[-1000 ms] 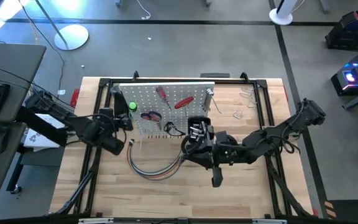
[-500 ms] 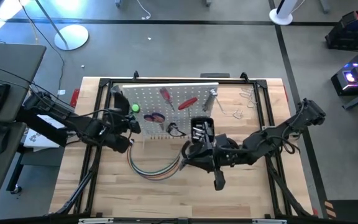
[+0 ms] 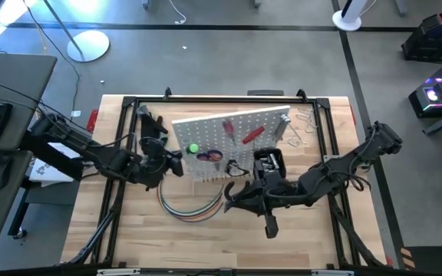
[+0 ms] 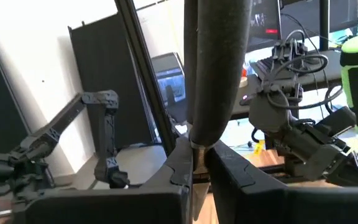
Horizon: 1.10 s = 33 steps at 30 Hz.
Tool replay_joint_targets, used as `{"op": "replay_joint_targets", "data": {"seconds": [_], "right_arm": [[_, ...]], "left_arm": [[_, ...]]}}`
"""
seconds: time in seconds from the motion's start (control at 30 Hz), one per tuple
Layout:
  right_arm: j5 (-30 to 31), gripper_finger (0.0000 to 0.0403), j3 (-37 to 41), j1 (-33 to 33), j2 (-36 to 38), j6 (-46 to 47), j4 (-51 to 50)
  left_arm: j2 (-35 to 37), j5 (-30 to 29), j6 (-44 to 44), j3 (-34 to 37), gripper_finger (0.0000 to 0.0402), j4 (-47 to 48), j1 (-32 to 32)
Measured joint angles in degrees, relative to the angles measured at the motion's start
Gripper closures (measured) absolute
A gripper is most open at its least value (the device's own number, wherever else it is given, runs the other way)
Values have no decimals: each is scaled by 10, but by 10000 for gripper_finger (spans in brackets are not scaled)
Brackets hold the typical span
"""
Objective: Hang tools onto peg board
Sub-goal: Hang the plier on the peg board
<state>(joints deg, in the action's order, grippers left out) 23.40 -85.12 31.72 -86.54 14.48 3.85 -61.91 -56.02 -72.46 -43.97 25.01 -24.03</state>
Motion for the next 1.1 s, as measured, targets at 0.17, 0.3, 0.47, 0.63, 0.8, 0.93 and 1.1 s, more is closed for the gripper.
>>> {"op": "replay_joint_targets", "data": {"seconds": [0.17,0.3,0.47,0.63,0.8,0.93,1.1], "right_arm": [[0,386,0,5,0,2,-33],[0,386,0,11,-1,3,-91],[-1,386,0,18,-20,-2,-144],[-100,386,0,17,-47,-69,-235],[-71,386,0,18,-59,-208,-248],[-14,386,-1,10,-73,-329,-252],[2,386,0,-17,-107,-427,-246]], "left_arm": [[-41,51,32,0,401,-79,-1],[-78,87,46,0,401,-143,-1],[-121,141,56,0,401,-229,-1],[-135,163,57,0,401,-272,-1],[-134,167,52,1,401,-280,1],[-133,164,40,1,401,-287,1],[-133,165,26,1,401,-293,1]]}}
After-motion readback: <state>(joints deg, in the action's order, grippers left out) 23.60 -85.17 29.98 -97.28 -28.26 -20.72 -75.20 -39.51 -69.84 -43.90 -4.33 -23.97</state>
